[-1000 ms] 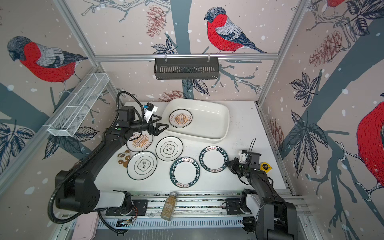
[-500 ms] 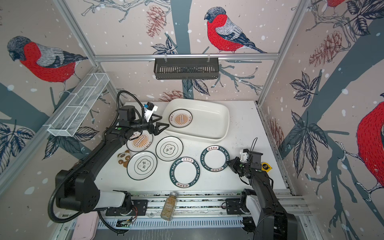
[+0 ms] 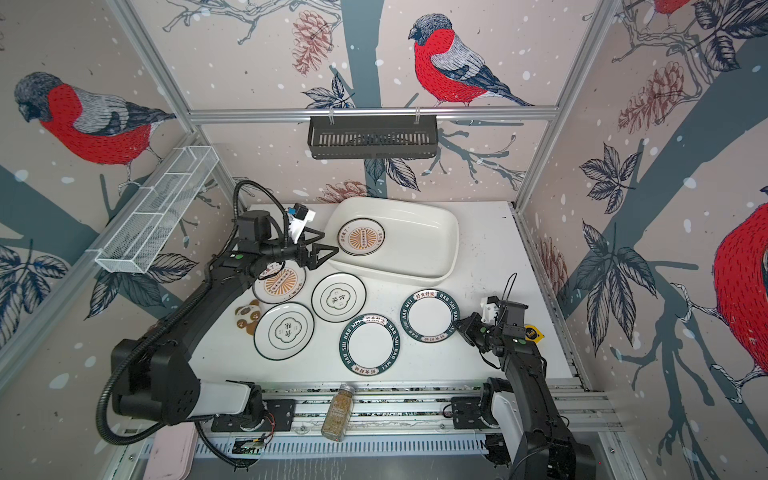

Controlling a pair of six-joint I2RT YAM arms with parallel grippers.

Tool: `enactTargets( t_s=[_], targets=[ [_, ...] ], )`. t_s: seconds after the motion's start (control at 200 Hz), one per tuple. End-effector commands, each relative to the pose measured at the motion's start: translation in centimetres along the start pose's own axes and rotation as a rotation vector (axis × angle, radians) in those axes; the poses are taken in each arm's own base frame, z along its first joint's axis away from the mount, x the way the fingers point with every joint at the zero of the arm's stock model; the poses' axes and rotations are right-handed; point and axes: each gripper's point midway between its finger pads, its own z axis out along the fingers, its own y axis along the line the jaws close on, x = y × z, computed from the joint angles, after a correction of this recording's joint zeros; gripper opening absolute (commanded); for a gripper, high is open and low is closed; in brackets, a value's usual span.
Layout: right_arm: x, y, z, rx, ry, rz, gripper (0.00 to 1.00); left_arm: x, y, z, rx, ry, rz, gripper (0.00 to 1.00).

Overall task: Place the plates into the plastic bin on the countertop
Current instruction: 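Grasp the green-rimmed plate rim with the right gripper and tilt it up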

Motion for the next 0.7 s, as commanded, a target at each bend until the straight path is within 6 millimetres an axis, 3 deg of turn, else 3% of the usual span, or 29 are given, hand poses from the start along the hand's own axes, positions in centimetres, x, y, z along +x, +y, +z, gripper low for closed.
enactTargets(
  t_s=[0.0,0.695],
  targets=[
    [0.2,0.7,-0.3,-0.023,0.015,-0.016,0.01,-1.1,-0.4,0.0,0.021,-0.031,0.04,0.96],
    [2.1,1.3,-0.7,-0.04,0.083,-0.044,0.01,-1.4,-0.3,-0.1,0.006,-0.017,0.055,0.96]
  ],
)
